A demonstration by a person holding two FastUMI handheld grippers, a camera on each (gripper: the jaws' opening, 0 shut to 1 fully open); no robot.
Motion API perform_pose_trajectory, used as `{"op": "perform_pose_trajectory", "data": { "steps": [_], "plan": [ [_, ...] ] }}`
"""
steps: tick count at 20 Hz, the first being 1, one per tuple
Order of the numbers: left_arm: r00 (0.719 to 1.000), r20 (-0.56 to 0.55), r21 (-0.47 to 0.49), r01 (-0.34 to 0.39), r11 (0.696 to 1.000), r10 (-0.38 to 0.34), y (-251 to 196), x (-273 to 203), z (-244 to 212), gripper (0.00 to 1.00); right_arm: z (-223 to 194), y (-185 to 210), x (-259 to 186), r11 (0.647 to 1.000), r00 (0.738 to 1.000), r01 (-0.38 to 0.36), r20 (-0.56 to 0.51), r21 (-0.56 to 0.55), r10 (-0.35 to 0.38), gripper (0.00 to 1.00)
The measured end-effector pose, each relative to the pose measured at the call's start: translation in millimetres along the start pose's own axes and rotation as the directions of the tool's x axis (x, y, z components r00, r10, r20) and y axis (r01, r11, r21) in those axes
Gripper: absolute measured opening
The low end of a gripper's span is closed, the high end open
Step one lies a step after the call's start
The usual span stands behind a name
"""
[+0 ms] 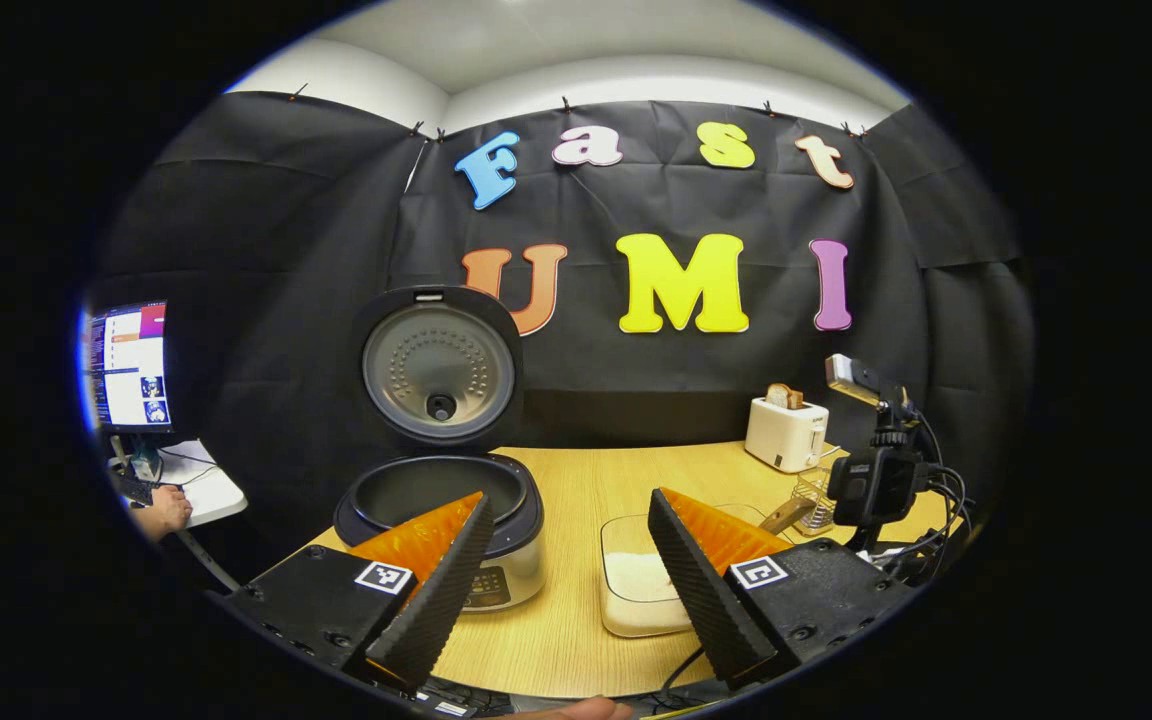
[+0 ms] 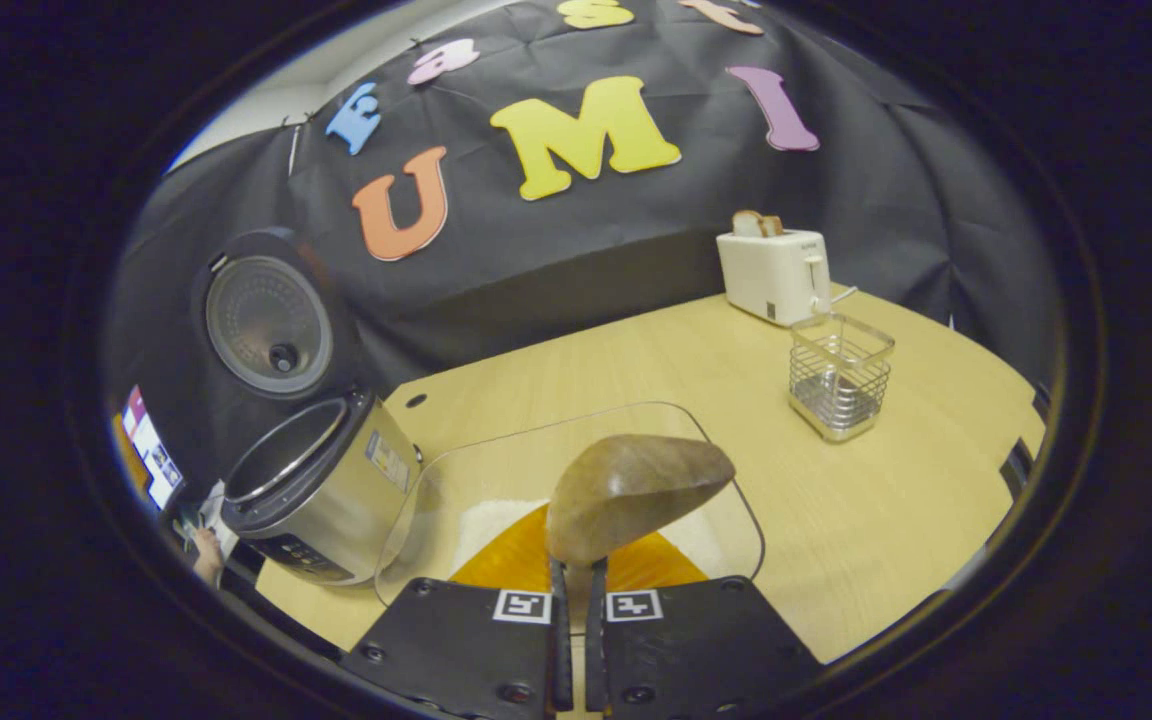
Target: Close the left gripper, press the button to open the rice cooker; take a wooden spoon from the chopstick holder with the right hand, scoop a spoonful of rice and pour it into the rice cooker, then put the wooden spoon back into the chopstick holder.
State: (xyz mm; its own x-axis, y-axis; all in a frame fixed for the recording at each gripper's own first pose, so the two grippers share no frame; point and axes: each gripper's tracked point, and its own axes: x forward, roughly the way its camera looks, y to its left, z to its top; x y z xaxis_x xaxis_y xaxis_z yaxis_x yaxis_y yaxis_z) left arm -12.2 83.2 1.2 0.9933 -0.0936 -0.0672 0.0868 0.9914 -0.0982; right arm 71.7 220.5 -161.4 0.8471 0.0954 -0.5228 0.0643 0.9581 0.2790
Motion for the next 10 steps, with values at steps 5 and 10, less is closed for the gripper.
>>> {"op": "perform_pose_trajectory", "data": {
  "steps": [5,10],
  "plan": [
    [1.0,0.0,0.006,0.0,1.0,0.0,-3,0,-1,0.99,-3,3,-1,0.999,1.0,-0.021,0.0,-0.034,0.021,0.07],
    [1.0,0.006,0.011,0.011,1.0,-0.011,-6,0,1,0.99,-7,17,1,1.0,1.0,-0.013,0.016,-0.028,0.013,0.07]
  ]
}}
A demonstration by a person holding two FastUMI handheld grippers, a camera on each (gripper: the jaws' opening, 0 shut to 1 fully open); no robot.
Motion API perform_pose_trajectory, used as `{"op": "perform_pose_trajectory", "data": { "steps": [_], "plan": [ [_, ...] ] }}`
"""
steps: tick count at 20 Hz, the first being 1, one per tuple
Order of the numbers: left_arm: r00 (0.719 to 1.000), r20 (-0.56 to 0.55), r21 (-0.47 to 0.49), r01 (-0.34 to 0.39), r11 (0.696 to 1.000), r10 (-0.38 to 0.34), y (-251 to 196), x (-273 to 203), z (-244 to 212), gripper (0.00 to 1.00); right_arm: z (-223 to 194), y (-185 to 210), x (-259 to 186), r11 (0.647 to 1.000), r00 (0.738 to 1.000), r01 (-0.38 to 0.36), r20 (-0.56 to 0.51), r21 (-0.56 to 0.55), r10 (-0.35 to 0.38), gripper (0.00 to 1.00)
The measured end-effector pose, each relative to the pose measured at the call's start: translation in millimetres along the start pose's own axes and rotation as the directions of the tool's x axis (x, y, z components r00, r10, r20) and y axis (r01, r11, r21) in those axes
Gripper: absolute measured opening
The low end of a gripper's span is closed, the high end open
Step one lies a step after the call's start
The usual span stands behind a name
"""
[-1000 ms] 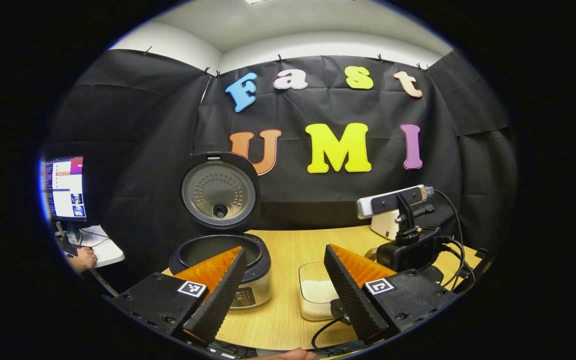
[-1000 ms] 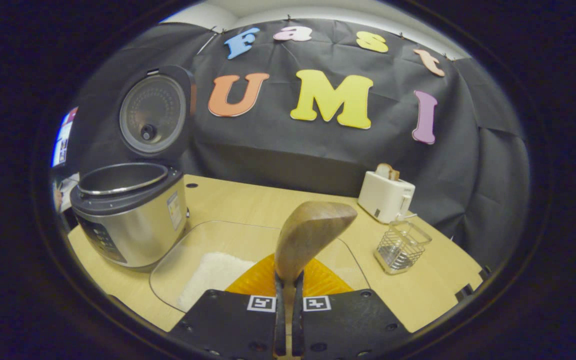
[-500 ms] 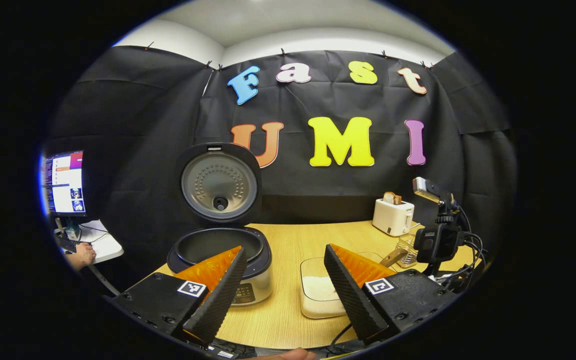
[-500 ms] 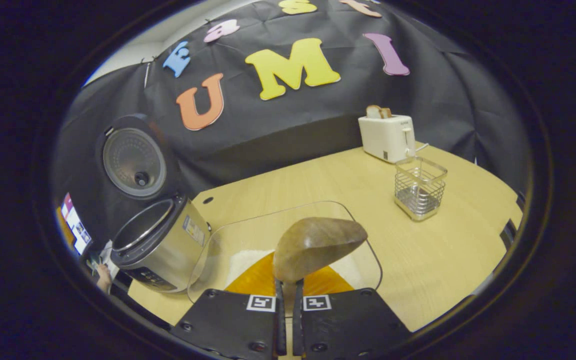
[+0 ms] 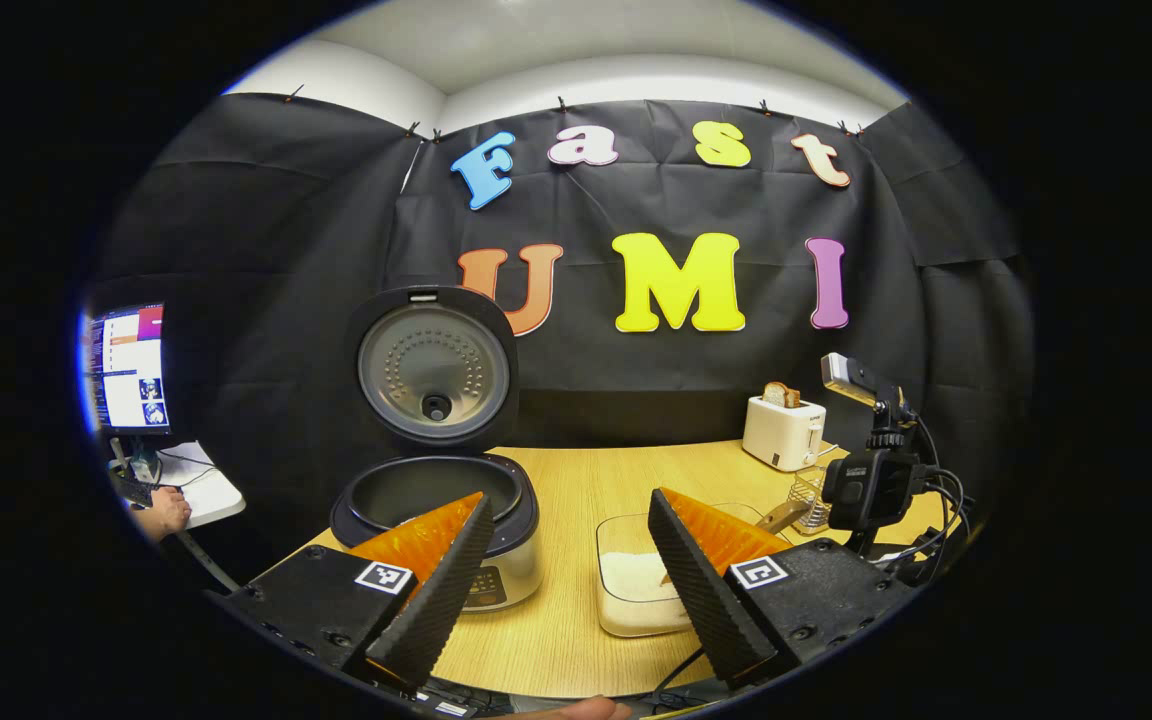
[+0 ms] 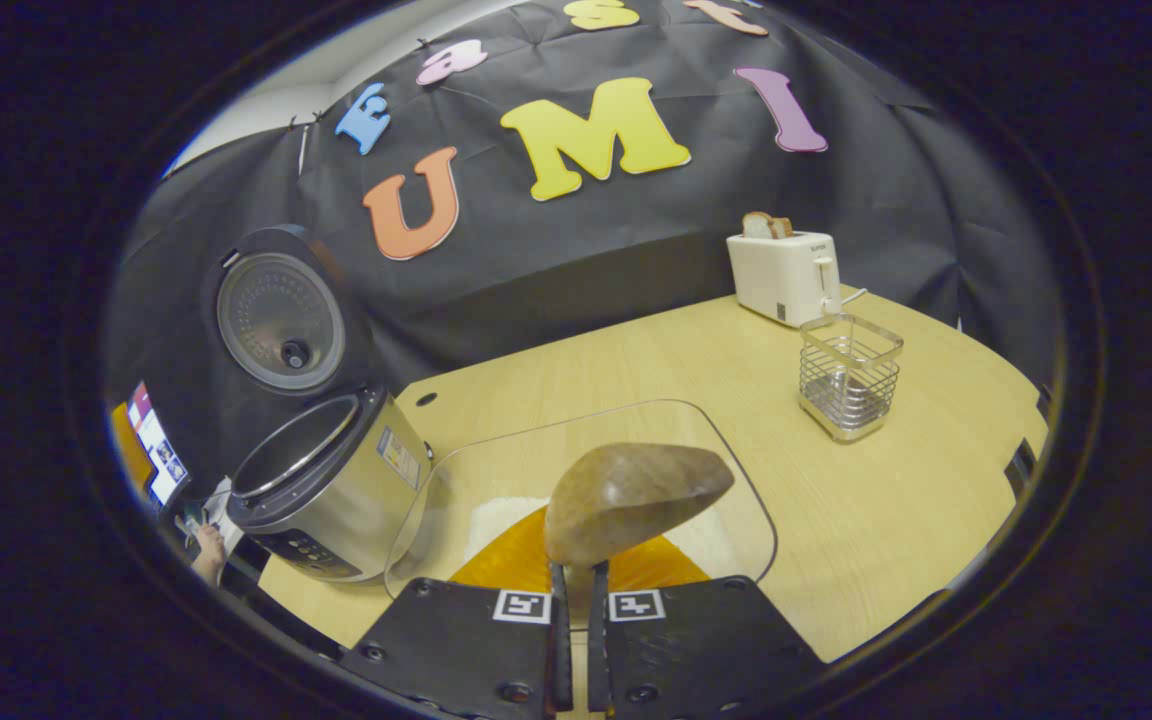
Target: Close the left gripper, press the button to open the rice cooker; take a wooden spoon from the chopstick holder with the right hand, scoop a spoonful of rice and pour it into the rice cooker, then put the wooden spoon back into the chopstick holder.
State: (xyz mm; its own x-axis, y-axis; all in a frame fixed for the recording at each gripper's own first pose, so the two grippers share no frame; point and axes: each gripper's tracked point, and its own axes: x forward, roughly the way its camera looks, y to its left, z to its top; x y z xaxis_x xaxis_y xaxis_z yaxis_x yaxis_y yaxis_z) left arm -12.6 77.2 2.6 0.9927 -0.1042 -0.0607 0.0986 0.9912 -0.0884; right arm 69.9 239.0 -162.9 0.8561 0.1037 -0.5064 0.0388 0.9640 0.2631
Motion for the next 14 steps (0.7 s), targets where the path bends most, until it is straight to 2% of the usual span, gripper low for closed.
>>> {"op": "perform_pose_trajectory", "data": {
  "steps": [3,7,11,14],
  "plan": [
    [1.0,-0.001,-0.01,0.002,1.0,-0.002,2,0,-1,0.99,1,12,1,0.999,1.0,-0.029,0.004,0.033,0.029,0.06],
    [1.0,-0.008,-0.015,0.002,1.0,-0.002,4,1,-3,0.99,0,24,5,0.982,0.991,-0.13,-0.013,0.138,0.133,0.05],
    [1.0,-0.014,-0.026,-0.002,1.0,0.002,7,3,-6,0.99,-2,28,5,0.928,0.968,-0.22,-0.05,0.302,0.245,0.06],
    [1.0,-0.022,-0.025,-0.008,1.0,0.008,8,4,-8,0.99,0,25,0,0.902,0.962,-0.228,-0.059,0.367,0.268,0.05]
  ]
}}
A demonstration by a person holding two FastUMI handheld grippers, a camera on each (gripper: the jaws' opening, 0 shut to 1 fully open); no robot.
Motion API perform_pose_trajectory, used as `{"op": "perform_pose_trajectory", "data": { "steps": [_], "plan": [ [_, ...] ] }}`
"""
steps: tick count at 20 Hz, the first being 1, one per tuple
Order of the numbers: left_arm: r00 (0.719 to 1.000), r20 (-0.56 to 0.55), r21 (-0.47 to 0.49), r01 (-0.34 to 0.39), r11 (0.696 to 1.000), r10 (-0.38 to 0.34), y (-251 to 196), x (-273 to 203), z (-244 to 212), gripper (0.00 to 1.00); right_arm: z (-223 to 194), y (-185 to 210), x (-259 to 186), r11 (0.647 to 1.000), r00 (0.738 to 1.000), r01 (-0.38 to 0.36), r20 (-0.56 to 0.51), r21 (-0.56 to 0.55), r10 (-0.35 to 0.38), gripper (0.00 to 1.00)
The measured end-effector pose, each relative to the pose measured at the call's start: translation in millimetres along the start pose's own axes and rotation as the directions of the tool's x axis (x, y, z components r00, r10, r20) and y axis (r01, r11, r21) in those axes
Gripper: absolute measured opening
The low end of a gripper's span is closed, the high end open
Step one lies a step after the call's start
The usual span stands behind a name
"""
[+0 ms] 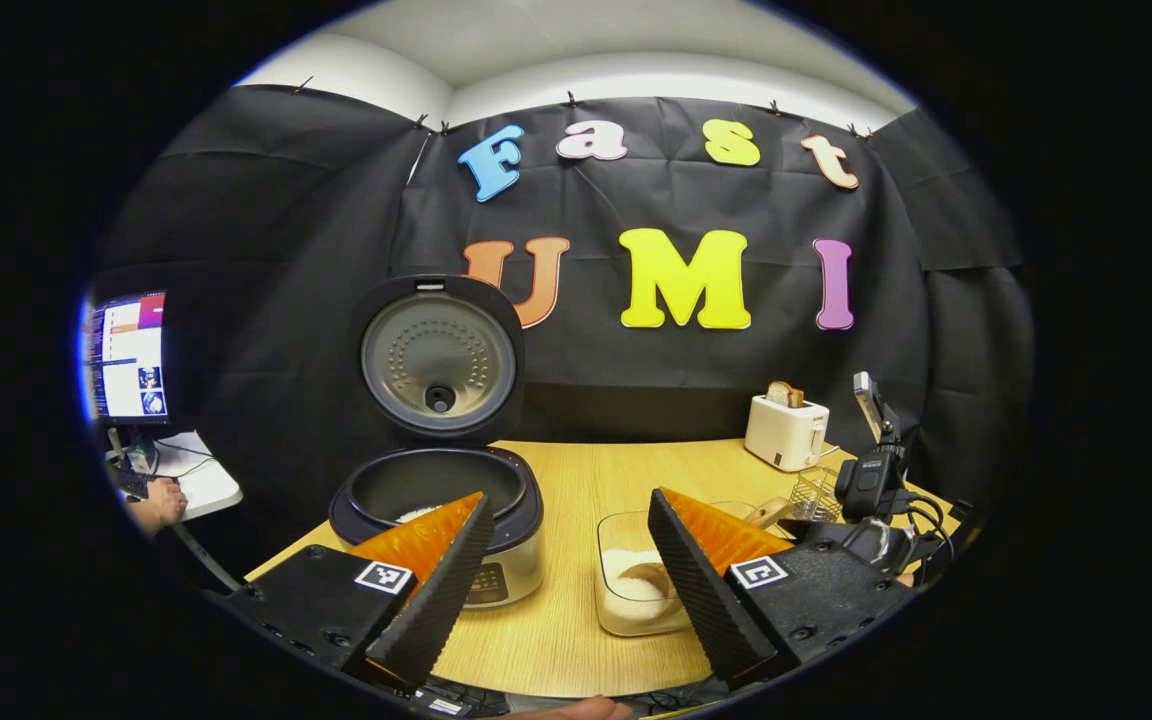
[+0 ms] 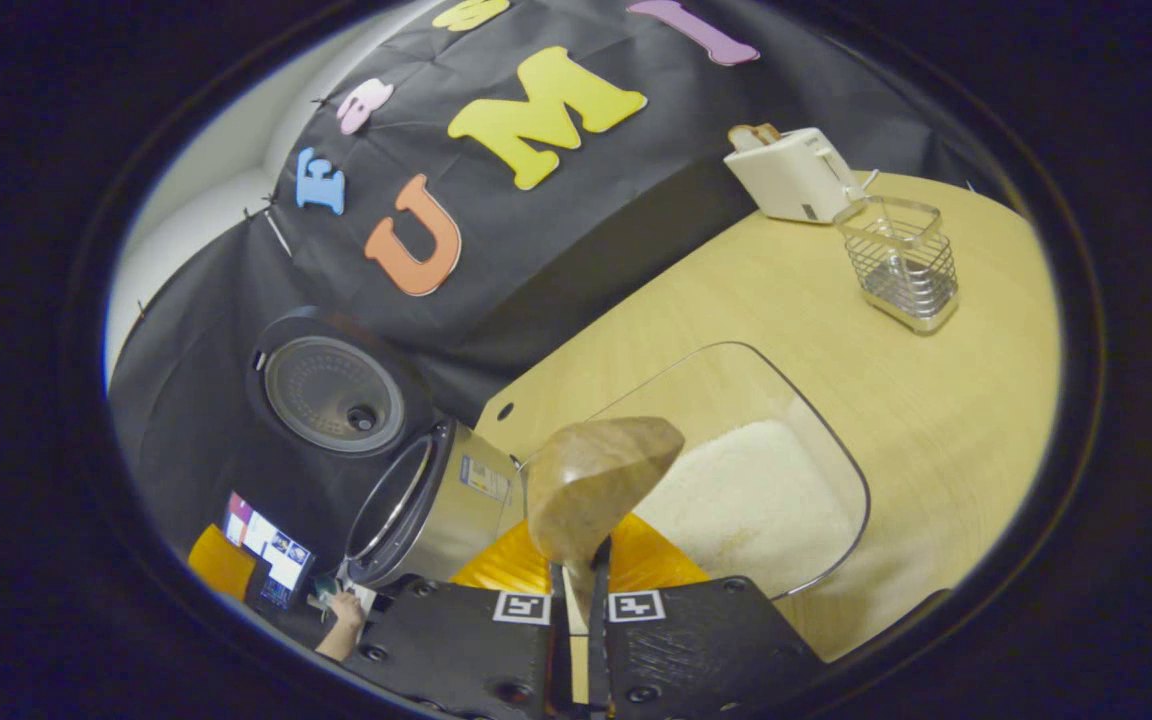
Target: Close the left gripper, press the button to open the rice cooker; take a wooden spoon from the chopstick holder with the right hand, scoop a spoonful of rice and pour it into the rice cooker, then put the wooden spoon back into the chopstick holder.
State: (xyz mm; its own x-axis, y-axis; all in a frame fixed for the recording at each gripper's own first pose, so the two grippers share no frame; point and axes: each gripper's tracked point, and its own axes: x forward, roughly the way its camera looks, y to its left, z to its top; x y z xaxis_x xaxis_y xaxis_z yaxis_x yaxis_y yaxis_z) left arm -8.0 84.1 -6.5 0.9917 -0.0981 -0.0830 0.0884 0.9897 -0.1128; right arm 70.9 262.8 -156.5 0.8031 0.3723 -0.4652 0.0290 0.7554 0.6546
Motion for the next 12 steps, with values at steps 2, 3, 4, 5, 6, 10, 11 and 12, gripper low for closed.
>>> {"op": "perform_pose_trajectory", "data": {
  "steps": [2,3,4,5,6,10,11,12],
  "plan": [
    [1.0,0.001,0.001,0.002,1.0,-0.002,-1,0,0,0.99,2,-1,-1,0.995,1.0,-0.021,-0.002,0.099,0.021,0.07],
    [1.0,0.002,0.001,0.003,1.0,-0.003,-1,0,1,0.99,3,-1,-2,0.988,0.999,-0.028,-0.01,0.155,0.03,0.06],
    [1.0,0.003,0.0,0.005,1.0,-0.005,-1,0,1,0.99,4,-2,-3,0.979,0.999,-0.031,-0.019,0.199,0.036,0.06],
    [1.0,0.002,-0.001,0.007,1.0,-0.007,-2,1,1,0.99,7,-3,-3,0.972,0.999,-0.03,-0.02,0.233,0.036,0.06],
    [1.0,0.0,-0.002,0.008,1.0,-0.008,-1,1,0,0.99,7,-8,-5,0.967,0.999,-0.024,-0.017,0.254,0.029,0.06],
    [1.0,-0.006,-0.003,0.003,1.0,-0.003,1,2,-2,0.99,17,-20,-9,0.93,1.0,-0.007,0.02,0.368,0.0,0.06],
    [1.0,-0.007,-0.005,0.003,1.0,-0.003,0,2,-2,0.99,20,-24,-10,0.927,0.999,0.003,0.028,0.375,-0.015,0.06],
    [1.0,-0.008,-0.006,0.004,1.0,-0.004,0,3,-2,0.99,23,-27,-11,0.923,0.999,0.009,0.04,0.386,-0.027,0.06]
  ]
}}
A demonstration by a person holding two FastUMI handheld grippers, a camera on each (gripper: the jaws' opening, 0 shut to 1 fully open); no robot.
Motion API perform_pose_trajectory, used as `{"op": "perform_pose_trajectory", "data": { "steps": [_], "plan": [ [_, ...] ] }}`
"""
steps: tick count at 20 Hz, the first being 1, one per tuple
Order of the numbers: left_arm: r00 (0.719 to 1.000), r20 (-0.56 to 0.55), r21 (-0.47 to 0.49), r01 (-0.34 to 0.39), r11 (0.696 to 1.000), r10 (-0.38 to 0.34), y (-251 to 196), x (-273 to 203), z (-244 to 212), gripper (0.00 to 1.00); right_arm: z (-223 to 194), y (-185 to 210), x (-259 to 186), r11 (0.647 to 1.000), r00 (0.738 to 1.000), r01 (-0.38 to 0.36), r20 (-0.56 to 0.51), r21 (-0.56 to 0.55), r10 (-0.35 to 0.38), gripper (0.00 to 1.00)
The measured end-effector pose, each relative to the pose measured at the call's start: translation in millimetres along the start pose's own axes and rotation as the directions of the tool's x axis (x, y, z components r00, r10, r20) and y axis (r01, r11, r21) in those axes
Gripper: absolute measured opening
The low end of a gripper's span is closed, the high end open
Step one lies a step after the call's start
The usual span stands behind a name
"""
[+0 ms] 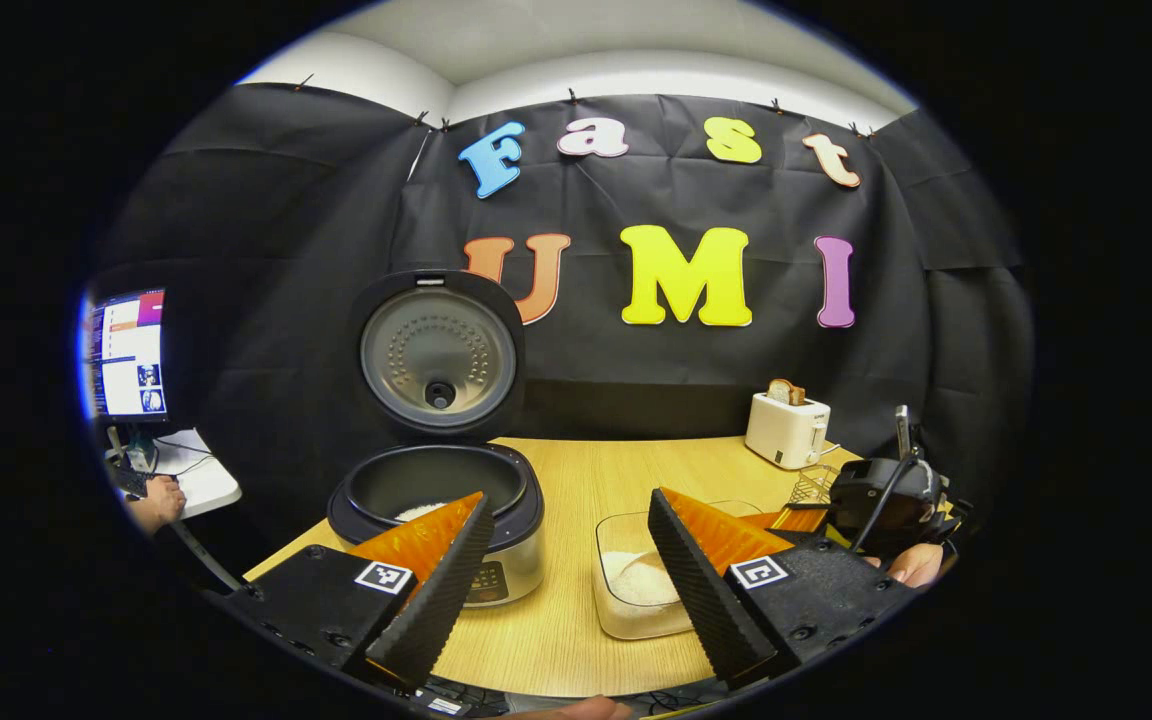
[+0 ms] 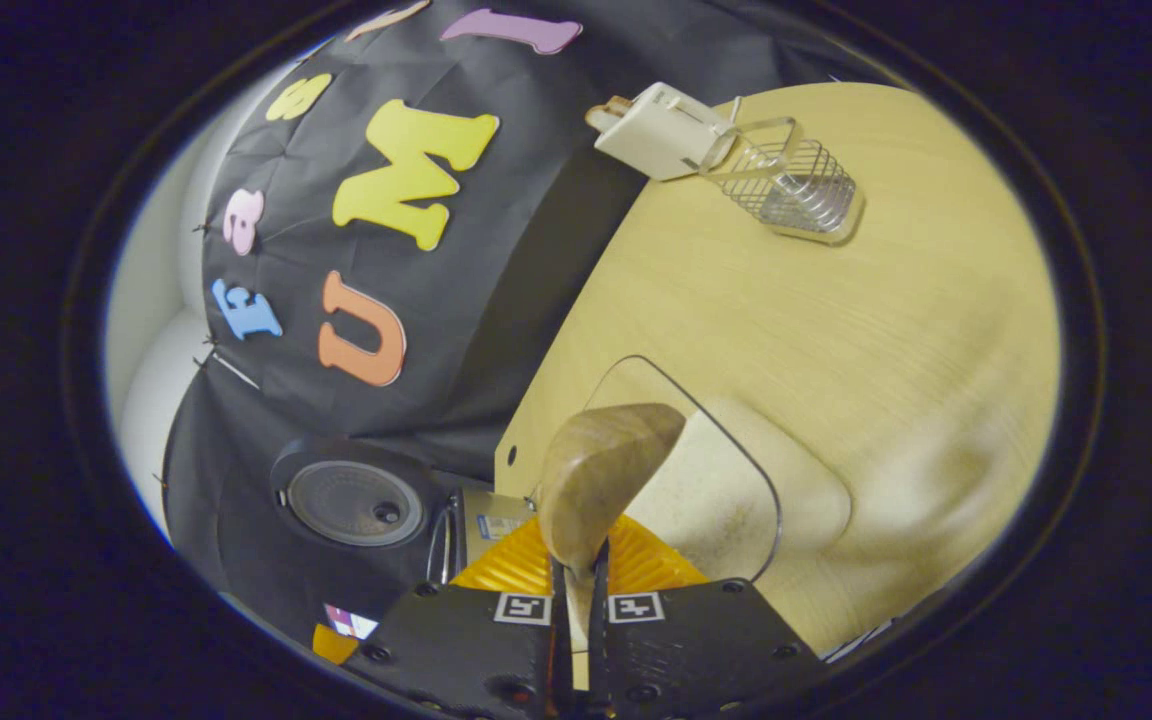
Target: Close the left gripper, press the button to open the rice cooker; take a wooden spoon from the chopstick holder with the right hand, scoop a spoonful of rice and pour it into the rice cooker, then put the wooden spoon back into the chopstick holder.
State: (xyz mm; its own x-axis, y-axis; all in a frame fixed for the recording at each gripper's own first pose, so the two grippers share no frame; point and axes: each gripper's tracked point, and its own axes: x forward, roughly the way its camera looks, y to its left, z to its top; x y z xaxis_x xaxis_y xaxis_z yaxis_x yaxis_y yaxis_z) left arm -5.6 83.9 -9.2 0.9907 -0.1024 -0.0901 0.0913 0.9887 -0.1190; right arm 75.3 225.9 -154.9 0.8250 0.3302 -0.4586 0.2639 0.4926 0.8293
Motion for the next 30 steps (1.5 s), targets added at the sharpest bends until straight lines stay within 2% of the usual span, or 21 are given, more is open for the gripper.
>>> {"op": "perform_pose_trajectory", "data": {
  "steps": [3,9,13,19,23,30],
  "plan": [
    [1.0,-0.001,0.0,-0.002,1.0,0.002,0,0,0,0.99,8,-1,-1,0.999,1.0,-0.008,0.014,0.032,0.008,0.06],
    [1.0,-0.004,0.007,-0.009,1.0,0.009,4,0,-1,0.99,17,-4,-4,0.983,0.998,-0.049,-0.017,0.178,0.053,0.06],
    [1.0,-0.002,-0.015,-0.029,0.999,0.029,16,-1,-1,0.99,35,-8,-7,0.952,0.996,-0.074,-0.025,0.297,0.085,0.06],
    [0.998,0.0,-0.001,-0.061,0.998,0.061,28,-3,-1,0.99,38,-6,-7,0.91,0.988,-0.098,-0.066,0.403,0.136,0.06],
    [0.998,0.012,0.007,-0.066,0.998,0.066,34,-8,4,0.99,41,20,-15,0.896,0.981,-0.139,-0.065,0.422,0.183,0.06],
    [0.994,0.019,0.008,-0.105,0.994,0.105,64,-16,4,0.99,43,109,-28,0.901,0.963,-0.239,-0.029,0.362,0.267,0.06]
  ]
}}
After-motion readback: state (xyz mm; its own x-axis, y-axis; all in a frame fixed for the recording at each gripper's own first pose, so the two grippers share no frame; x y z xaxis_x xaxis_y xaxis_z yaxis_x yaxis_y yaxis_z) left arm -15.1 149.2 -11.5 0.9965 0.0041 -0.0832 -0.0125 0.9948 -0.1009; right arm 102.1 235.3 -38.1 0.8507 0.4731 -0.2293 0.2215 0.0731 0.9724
